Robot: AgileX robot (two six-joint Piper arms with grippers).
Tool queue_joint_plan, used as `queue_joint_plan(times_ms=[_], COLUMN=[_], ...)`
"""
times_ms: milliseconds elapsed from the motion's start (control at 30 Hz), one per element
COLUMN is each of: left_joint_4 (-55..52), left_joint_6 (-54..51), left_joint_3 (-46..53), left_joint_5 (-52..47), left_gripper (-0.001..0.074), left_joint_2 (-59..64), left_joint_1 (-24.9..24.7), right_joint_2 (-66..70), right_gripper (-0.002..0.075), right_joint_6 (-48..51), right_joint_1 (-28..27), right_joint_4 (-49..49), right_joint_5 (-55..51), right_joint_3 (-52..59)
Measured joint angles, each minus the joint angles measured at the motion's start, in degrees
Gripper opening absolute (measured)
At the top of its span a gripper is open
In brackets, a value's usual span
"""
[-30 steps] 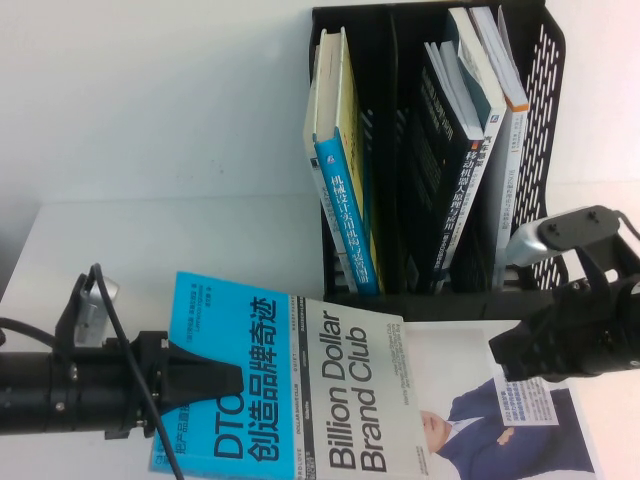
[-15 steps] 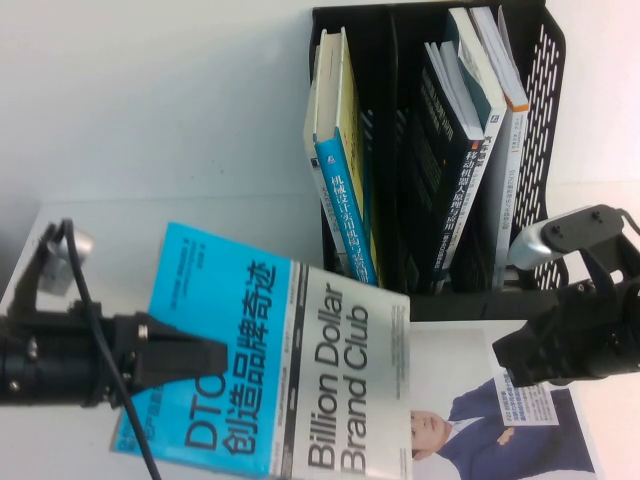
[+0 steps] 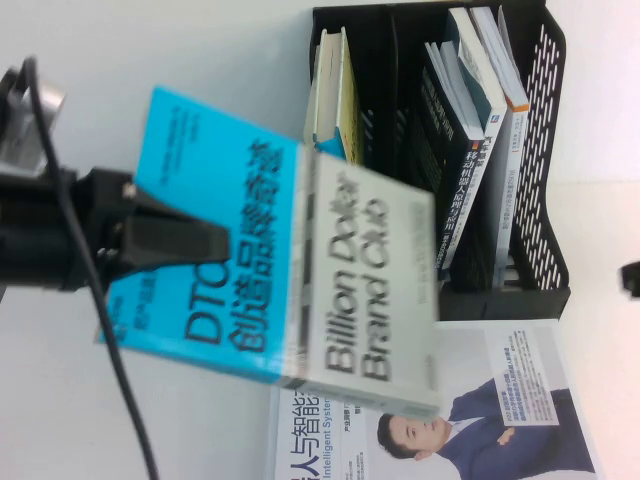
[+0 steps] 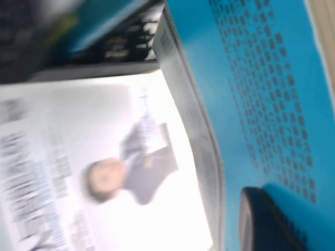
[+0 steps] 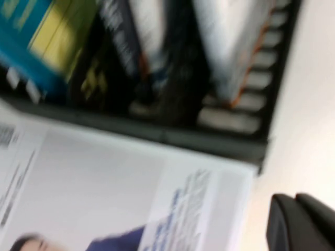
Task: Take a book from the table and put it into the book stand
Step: Place the book on the book shelf
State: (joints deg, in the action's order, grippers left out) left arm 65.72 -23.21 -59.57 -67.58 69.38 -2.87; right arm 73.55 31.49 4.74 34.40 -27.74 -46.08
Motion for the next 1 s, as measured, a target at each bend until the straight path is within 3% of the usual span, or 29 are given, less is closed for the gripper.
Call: queue_joint_plan(times_ms=[267,533,800,1000], left_joint_4=[0.4,-2.0,-12.2,-26.9], left_joint_6=[4.8,11.0,24.8,39.0], left_joint_3=[-10.2,-27.8,-57.2,-78.3], left_joint_5=[9.4,12.1,11.7,7.4], left_gripper=[0.0181,0.0181,0.0181,0.0181], left_joint_2=[2.4,18.4,36.9,48.5], left_joint_1=[-14.7,-23.7,-25.8,-25.8], right_joint_2=[-3.0,-3.3,-3.5,-3.5], right_gripper=[-0.0002,-0.0002,-0.0002,-0.0002], right_joint_6=[-0.2,-5.6,-6.6,-6.6], right_joint_1=[-10.8,-17.6,-18.7,-18.7], right_joint_4=[-0.2,0.6,4.2,8.3], right_joint_5=[0.5,1.6,5.0,4.8], right_joint_3=[-7.1,-15.4,-18.5,-18.5])
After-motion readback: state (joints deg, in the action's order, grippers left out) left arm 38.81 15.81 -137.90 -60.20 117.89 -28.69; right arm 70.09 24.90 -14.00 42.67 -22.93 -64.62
